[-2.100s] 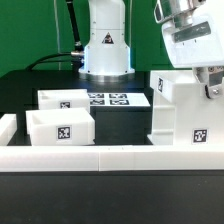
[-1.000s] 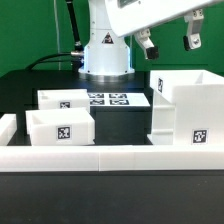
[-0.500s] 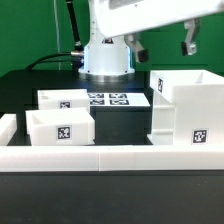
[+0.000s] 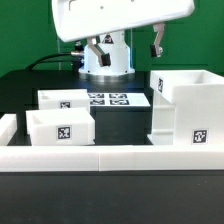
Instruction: Assemble drawer
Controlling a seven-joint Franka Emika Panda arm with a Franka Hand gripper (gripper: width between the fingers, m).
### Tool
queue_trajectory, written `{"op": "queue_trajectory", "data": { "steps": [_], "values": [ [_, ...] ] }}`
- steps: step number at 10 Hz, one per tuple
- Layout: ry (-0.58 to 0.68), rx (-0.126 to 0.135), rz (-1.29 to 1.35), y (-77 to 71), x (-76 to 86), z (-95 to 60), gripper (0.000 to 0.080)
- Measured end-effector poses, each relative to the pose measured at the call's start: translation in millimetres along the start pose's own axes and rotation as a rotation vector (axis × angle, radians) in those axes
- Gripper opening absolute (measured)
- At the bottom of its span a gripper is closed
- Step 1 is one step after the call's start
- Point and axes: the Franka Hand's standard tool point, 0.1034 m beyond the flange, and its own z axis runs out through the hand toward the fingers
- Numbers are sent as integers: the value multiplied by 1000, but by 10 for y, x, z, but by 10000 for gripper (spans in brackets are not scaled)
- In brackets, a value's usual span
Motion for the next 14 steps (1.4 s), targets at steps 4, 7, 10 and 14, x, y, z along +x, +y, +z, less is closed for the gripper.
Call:
{"op": "queue_trajectory", "data": {
  "steps": [4,7,10,14],
  "values": [
    [-8,-70,-343,183,-18,25,649],
    [-23,-78,-469,472,-61,177,649],
    [-22,-79,-458,519,-86,218,649],
    [-3,-96,-508,616,-116,297,649]
  ]
}}
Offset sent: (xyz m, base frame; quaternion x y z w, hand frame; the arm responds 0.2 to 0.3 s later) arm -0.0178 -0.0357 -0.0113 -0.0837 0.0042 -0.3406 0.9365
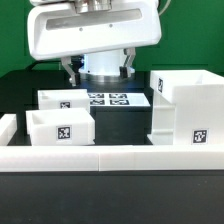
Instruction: Assemble drawer
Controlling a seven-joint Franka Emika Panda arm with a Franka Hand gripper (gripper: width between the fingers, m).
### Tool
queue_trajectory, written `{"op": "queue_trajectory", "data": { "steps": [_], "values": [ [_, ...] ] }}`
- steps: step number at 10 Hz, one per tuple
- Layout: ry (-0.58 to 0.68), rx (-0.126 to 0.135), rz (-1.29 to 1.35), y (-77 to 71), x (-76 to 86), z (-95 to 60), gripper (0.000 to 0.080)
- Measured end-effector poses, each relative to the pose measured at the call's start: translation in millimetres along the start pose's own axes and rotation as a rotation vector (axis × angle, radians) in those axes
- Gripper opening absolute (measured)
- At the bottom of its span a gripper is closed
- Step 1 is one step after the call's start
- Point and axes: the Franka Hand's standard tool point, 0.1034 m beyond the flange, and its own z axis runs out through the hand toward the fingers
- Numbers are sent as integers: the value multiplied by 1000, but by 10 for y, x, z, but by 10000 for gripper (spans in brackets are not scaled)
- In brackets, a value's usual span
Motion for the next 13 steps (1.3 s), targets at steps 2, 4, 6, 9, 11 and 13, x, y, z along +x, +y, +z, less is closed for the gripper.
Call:
{"op": "queue_trajectory", "data": {
  "steps": [2,4,6,9,11,13],
  "values": [
    [-4,-30,-9,60,-326,237,649],
    [3,-54,-23,133,-447,389,649],
    [-3,-65,-36,213,-534,540,649],
    [-5,-63,-36,203,-531,545,649],
    [-13,-64,-39,245,-582,607,649],
    [-12,-79,-38,272,-658,754,649]
  ]
}}
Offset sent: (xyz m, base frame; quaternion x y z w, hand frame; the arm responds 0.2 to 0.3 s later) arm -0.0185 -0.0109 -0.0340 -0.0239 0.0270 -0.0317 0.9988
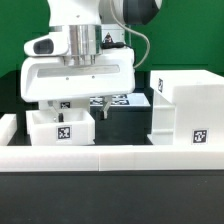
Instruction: Assemble drawer
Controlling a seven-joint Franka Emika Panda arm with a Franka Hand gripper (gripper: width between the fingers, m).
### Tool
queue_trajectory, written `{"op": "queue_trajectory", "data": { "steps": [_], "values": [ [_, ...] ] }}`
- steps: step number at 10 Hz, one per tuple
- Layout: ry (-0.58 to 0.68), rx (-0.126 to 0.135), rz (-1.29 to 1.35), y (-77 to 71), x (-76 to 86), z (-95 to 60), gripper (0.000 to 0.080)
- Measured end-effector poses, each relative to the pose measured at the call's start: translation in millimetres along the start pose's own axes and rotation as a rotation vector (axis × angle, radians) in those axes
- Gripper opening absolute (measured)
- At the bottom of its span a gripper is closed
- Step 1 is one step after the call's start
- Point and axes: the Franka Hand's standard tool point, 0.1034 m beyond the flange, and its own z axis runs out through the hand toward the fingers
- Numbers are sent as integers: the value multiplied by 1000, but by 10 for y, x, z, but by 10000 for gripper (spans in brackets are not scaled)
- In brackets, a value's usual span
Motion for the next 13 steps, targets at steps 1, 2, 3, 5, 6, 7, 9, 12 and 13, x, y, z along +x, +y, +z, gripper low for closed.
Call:
{"op": "queue_trajectory", "data": {
  "steps": [1,2,3,5,6,7,9,12,13],
  "values": [
    [0,-5,0,5,-20,46,649],
    [-2,-5,1,3,-34,70,649],
    [-4,-5,-1,-9,-38,85,649],
    [-6,-4,1,-15,-47,94,649],
    [-6,-4,2,-24,-46,96,649],
    [-6,-4,2,-23,-45,95,555],
    [-6,-4,2,-22,-44,95,372],
    [-6,-3,1,-24,-41,94,68],
    [-6,-3,1,-28,-39,94,41]
  ]
}}
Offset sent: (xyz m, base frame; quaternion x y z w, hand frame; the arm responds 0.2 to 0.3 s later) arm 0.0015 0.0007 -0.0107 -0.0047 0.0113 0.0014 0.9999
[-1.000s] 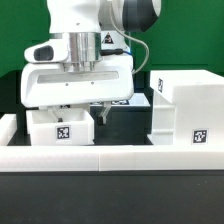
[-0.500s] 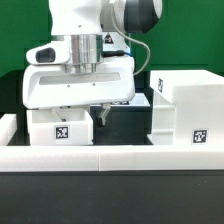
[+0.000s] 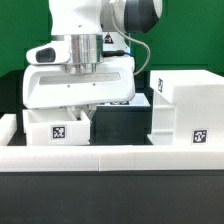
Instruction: Assemble drawer
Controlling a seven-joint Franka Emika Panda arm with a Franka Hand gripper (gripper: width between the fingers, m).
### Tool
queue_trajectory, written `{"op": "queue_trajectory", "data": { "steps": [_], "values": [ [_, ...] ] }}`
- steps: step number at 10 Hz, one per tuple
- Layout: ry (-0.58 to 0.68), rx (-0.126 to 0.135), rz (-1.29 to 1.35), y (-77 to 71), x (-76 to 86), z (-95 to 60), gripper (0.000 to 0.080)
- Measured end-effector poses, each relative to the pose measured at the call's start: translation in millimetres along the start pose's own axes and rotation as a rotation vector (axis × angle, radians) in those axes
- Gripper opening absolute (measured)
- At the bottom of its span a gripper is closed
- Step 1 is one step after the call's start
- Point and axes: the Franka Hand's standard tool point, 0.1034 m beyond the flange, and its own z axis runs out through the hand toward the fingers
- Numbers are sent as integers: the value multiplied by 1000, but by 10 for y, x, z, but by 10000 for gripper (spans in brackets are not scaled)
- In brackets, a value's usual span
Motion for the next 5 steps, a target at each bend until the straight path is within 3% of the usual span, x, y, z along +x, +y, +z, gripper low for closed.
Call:
{"op": "queue_trajectory", "data": {
  "steps": [5],
  "values": [
    [0,0,-10,-13,8,-4,41]
  ]
}}
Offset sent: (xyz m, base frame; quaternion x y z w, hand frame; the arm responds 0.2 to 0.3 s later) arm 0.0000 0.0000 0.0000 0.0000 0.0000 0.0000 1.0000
